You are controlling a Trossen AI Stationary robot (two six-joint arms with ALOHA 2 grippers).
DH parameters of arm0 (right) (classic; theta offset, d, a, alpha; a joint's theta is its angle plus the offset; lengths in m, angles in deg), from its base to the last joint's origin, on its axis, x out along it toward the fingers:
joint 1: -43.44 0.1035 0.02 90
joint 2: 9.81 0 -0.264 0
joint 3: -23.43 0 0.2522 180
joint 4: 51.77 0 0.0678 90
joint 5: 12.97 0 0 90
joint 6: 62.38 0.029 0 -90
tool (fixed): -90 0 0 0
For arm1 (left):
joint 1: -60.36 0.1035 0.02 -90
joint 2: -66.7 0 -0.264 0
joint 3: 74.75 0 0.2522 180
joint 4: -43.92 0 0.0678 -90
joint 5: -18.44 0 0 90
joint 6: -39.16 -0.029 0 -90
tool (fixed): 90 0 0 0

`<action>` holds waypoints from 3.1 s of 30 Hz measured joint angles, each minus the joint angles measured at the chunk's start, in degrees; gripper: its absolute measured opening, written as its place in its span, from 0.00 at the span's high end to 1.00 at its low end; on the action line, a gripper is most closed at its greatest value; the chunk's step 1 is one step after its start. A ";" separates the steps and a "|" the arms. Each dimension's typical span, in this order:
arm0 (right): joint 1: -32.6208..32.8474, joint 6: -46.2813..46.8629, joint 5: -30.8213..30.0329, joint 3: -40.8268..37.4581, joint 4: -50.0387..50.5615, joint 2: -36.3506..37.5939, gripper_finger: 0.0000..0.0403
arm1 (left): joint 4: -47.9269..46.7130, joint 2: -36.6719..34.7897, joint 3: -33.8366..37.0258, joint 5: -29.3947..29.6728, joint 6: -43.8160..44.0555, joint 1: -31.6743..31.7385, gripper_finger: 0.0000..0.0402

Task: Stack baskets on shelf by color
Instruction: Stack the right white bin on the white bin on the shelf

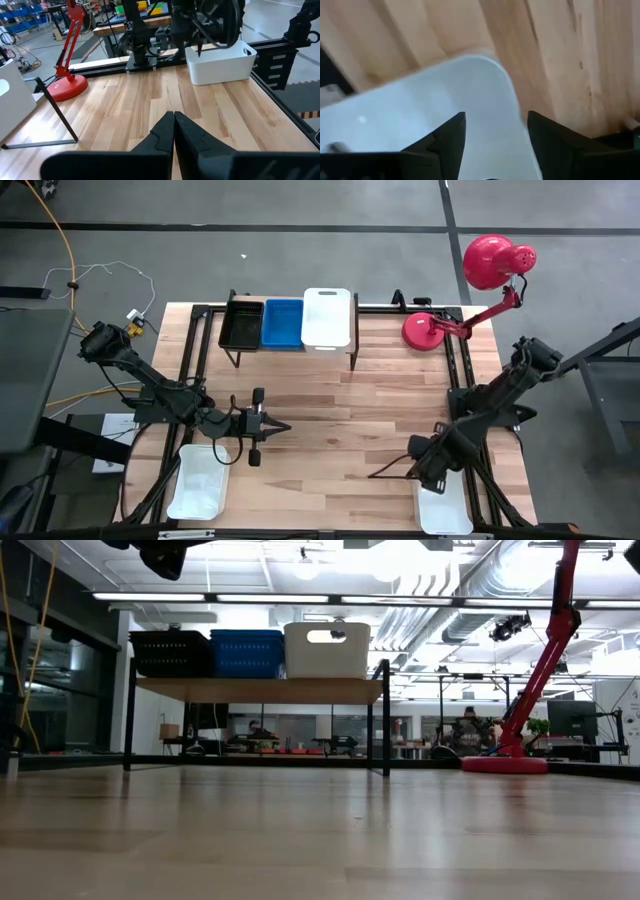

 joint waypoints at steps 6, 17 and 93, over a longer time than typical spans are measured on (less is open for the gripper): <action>1.53 0.21 0.14 -4.75 -2.09 0.00 0.50 | 0.00 0.00 0.00 0.00 0.00 0.02 1.00; 1.75 0.19 0.23 -10.52 -8.14 0.00 0.51 | 0.00 0.00 0.00 0.00 0.02 0.02 1.00; -61.81 -94.72 -32.18 68.95 -0.57 -19.63 1.00 | -0.43 0.00 -0.02 -0.24 1.62 -0.18 1.00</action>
